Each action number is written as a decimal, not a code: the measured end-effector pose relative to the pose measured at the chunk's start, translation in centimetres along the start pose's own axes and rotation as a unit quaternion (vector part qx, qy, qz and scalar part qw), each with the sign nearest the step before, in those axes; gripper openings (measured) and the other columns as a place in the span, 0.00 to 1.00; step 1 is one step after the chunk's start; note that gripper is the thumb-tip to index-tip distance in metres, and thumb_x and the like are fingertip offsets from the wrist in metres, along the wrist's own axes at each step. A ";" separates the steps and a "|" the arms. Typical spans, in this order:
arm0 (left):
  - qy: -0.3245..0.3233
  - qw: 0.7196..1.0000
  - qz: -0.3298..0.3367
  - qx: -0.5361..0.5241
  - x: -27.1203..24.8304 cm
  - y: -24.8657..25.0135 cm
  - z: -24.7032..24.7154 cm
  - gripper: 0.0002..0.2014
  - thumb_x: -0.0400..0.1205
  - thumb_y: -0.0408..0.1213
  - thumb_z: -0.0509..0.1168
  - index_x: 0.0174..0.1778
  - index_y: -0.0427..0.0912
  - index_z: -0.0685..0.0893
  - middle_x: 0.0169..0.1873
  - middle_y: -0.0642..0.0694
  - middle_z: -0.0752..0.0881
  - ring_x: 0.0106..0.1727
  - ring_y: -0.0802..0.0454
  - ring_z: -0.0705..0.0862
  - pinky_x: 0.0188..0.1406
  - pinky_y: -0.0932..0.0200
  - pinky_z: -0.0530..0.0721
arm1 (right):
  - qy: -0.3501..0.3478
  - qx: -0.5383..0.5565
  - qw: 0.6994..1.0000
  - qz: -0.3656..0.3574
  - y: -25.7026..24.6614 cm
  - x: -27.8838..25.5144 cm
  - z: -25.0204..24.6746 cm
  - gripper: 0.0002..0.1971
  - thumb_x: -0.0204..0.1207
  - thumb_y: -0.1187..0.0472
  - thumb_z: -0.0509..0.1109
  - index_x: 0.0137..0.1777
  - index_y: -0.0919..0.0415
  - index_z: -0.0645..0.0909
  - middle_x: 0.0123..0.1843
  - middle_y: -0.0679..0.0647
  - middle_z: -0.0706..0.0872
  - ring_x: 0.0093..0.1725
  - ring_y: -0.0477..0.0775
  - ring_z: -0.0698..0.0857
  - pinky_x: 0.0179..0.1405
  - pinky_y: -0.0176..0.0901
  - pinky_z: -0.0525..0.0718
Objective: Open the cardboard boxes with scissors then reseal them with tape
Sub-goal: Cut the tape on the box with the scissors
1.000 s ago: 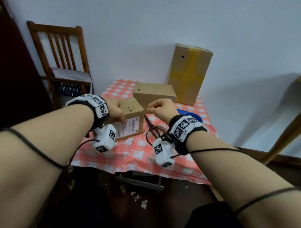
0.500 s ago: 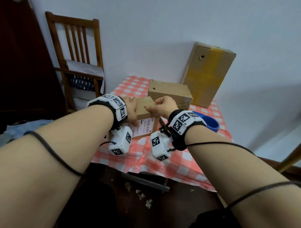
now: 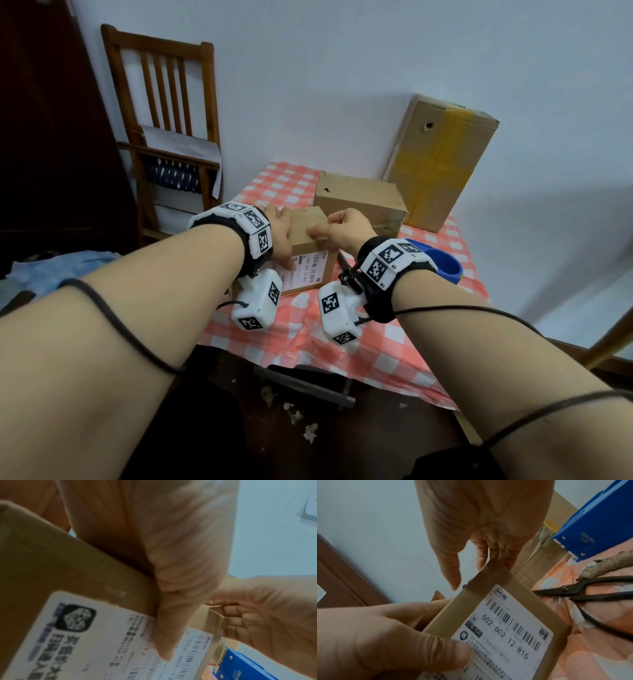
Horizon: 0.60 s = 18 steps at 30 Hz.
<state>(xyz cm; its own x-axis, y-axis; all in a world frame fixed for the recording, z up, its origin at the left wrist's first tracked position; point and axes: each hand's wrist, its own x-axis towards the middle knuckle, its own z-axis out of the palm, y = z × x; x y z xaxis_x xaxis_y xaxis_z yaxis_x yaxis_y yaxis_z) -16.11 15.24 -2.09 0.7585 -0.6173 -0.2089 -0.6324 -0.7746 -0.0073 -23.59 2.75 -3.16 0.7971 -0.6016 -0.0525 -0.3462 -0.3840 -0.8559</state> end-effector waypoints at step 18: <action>0.165 0.948 0.117 -0.246 -1.0 8.9 -2.8 0.19 0.79 0.33 0.62 0.65 0.44 0.84 0.61 0.44 0.85 0.61 0.45 0.83 0.60 0.57 0.80 | 0.139 -0.191 0.969 0.069 9.5 -1.2 -13.9 0.11 0.77 0.68 0.63 0.57 0.67 0.83 0.57 0.65 0.84 0.57 0.62 0.82 0.50 0.42 0.77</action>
<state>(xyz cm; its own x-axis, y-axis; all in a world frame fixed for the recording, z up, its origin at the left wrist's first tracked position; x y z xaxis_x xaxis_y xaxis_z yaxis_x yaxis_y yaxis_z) -22.03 8.61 0.79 0.6661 -0.7264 0.1693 -0.7007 -0.5316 0.4758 -34.70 -9.89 -4.12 0.5840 -0.8111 0.0330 -0.6407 -0.4856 -0.5947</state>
